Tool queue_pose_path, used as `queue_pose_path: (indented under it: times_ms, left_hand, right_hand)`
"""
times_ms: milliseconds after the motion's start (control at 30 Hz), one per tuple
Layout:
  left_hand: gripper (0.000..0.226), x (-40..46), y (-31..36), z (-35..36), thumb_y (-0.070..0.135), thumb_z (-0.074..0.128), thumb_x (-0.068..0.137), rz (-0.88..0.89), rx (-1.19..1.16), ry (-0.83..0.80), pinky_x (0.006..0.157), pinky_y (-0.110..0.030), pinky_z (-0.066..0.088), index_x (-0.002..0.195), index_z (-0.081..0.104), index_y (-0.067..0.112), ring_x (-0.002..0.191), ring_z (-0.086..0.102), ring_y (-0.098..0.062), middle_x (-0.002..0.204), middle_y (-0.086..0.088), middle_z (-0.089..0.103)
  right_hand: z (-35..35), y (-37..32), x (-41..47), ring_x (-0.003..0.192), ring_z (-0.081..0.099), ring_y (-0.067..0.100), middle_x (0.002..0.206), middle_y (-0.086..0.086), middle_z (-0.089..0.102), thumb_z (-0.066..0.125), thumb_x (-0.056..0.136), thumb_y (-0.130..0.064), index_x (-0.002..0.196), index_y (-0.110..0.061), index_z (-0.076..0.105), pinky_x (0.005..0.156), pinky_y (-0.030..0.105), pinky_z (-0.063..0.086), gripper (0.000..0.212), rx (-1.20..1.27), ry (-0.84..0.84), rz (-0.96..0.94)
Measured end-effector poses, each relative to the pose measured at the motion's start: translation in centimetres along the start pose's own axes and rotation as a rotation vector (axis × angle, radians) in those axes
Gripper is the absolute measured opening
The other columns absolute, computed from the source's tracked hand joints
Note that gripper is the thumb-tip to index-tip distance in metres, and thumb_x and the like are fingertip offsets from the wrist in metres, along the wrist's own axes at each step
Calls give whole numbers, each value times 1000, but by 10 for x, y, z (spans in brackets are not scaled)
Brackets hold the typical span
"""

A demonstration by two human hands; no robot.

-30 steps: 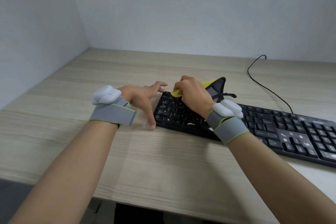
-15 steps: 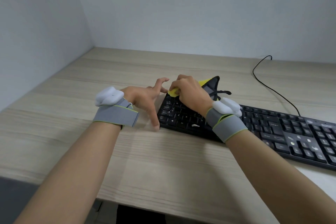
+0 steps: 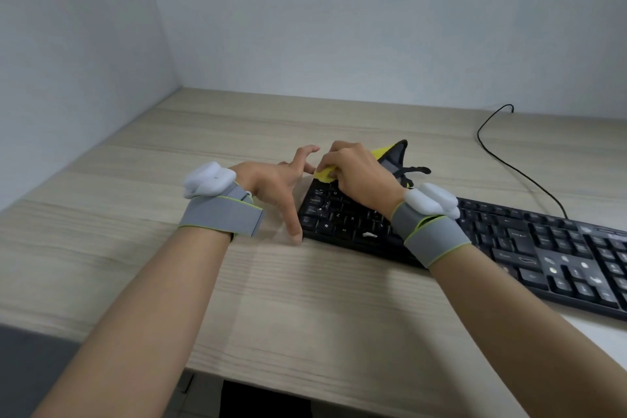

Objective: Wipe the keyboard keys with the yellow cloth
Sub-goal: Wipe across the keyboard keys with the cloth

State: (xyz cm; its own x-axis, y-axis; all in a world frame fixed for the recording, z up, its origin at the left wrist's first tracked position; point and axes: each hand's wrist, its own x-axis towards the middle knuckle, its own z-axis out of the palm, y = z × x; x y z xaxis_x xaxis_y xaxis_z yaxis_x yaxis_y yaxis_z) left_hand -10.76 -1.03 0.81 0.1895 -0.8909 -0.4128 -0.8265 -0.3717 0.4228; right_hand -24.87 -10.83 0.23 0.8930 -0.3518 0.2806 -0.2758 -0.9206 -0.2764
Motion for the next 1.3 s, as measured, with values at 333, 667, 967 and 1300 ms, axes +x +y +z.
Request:
queue_pose_path:
  times_ms: [333,667,967,1300]
  left_hand:
    - [153,-1,0,0,29,95,45,-3,-14,-3,110,-31,23,142,-23,39,141,16,-16,154,10,20]
    - [153,-1,-1,0,31,95,43,2,5,-18,115,-40,22,142,-20,41,142,15,-15,154,14,18]
    - [152,-1,2,0,30,95,44,4,23,-5,113,-38,25,144,-18,37,141,19,-17,152,13,21]
    - [148,-3,3,1,27,95,47,9,18,0,115,-38,22,146,-15,34,142,19,-15,153,12,21]
  right_hand:
    - [-6,5,6,92,60,33,104,18,62,44,79,14,103,-6,68,84,44,50,39,-19,-21,22]
    - [-10,7,-19,90,62,30,106,13,64,45,80,16,103,-7,68,82,42,52,40,-31,-56,-92]
    - [-3,-15,-26,89,62,30,107,13,62,46,78,16,105,-8,67,79,40,53,42,-27,-15,-105]
    - [-15,-13,-41,87,65,31,104,16,65,47,78,18,99,-3,70,78,39,54,37,37,-114,-185]
